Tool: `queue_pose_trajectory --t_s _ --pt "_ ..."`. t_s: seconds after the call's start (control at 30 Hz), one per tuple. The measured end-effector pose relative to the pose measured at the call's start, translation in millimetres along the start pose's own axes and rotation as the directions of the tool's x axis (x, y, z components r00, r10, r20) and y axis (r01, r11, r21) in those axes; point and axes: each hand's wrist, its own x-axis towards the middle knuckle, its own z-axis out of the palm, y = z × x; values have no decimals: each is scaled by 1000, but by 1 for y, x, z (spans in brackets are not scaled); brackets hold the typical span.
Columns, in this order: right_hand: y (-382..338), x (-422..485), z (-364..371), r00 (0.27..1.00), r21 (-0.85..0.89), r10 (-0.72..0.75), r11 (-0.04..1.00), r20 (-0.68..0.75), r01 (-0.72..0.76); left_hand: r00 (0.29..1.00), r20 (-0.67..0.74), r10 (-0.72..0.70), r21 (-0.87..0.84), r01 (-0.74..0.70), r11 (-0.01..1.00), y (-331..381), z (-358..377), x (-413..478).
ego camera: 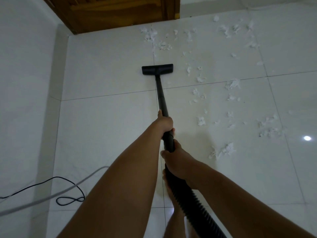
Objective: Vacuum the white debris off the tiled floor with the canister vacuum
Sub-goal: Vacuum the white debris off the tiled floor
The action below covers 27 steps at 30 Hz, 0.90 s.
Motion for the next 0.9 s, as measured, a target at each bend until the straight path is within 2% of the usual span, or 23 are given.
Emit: queue_pose_trajectory --t_s 0.43,0.63,0.77,0.9 --pt "41 -37 -4 998 -140 -56 989 -21 52 1000 7 26 -1 -26 1000 -45 16 -31" --pt "54 -43 -4 1000 -149 -26 988 -14 23 1000 19 18 -7 -18 1000 -63 22 -31" --pt "39 -37 -3 1000 -146 -17 989 -6 16 1000 28 -8 -36 9 999 -48 16 -26" --pt "-6 -26 2 1000 -138 -7 990 -14 5 999 40 -10 -15 11 1000 -6 -4 -19"
